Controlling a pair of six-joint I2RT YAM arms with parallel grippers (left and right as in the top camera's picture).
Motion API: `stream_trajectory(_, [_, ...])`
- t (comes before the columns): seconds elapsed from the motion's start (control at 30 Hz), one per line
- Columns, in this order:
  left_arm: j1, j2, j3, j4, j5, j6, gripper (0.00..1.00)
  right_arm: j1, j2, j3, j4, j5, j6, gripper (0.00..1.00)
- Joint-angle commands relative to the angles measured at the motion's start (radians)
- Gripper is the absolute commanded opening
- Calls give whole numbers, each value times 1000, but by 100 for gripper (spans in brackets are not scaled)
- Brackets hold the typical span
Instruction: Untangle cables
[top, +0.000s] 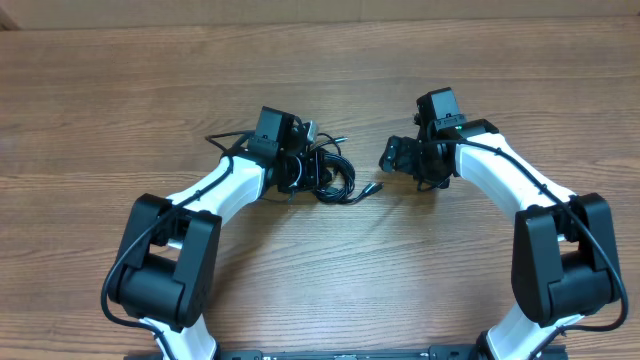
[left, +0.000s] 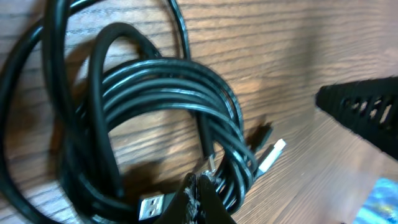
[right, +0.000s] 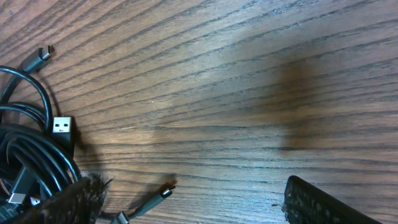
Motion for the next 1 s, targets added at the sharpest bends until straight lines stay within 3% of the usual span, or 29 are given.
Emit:
stream_trajectory(0.0, [10,-97,43,-32,-89,71,4,-1,5,0,4,-2,-7,91])
stream_trajectory(0.17, [10,-146,44,-102,-215,66,10,-1,5,0,7,-2,-6,91])
stream_trajectory(0.37, [11,-93,43,-154,-267,38,36,-1,5,0,7,-5,-6,91])
stream_trajectory(0.43, [11,-65,43,-152,-267,32,40,-1,5,0,7,-11,-6,91])
stream_trajectory(0.7, [9,0,43,-139,-341,77,46,-1,5,0,6,-13,-6,91])
stream_trajectory(0.97, [-7,63,43,-79,-348,66,42,-1,5,0,7,-35,-6,91])
